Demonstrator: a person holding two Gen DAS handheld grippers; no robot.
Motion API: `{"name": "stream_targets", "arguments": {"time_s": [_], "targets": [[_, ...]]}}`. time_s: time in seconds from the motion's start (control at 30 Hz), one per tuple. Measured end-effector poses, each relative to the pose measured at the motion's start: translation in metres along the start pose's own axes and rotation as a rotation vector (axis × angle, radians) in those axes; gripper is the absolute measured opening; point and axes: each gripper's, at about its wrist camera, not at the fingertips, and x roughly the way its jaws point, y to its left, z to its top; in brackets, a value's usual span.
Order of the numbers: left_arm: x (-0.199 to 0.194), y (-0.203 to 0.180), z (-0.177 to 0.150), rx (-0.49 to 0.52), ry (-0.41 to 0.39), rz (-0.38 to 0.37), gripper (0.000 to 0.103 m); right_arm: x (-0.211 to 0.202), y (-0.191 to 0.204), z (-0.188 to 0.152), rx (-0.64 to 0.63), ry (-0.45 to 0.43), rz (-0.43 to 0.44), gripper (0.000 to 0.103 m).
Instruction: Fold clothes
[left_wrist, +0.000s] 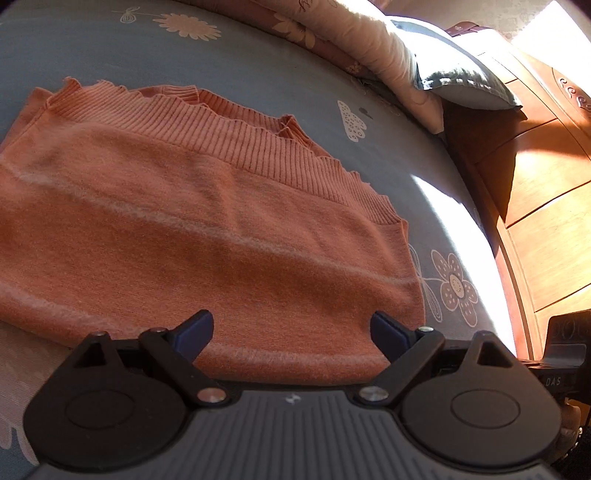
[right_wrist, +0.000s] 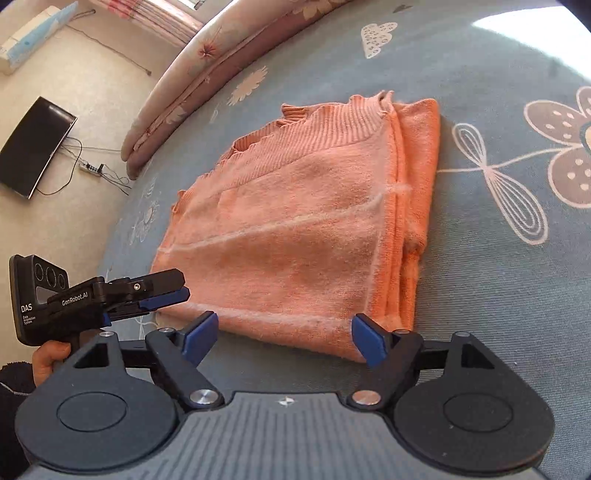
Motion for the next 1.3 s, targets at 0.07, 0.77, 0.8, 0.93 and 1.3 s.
{"name": "stream_targets", "arguments": {"time_s": [0.07,0.77,0.8,0.93,1.3], "targets": [[-0.007,0.015,0.004,-0.001,-0.003,-0.008,0.092,0.012,0.016,0.002,-0.054,0.027,-0.071,0.083],[-0.076,0.138,0.022,0.124,-0.034,-0.038,0.092,0.166,0.188,0.015,-0.157,0.221,-0.366,0.077],[-0.074,0.145,0.023,0.115,-0.031,-0.051,0.092,0.174,0.196,0.014,-0.176,0.233,-0.376,0.077],[-0.068,0.176,0.024,0.079,-0.018,-0.101,0.092,0.202,0.217,0.014,-0.198,0.271,-0.426,0.077],[-0.083,0.206,0.039,0.008,-0.024,-0.175,0.088,0.219,0.236,0.017,-0.198,0.244,-0.483,0.077]]}}
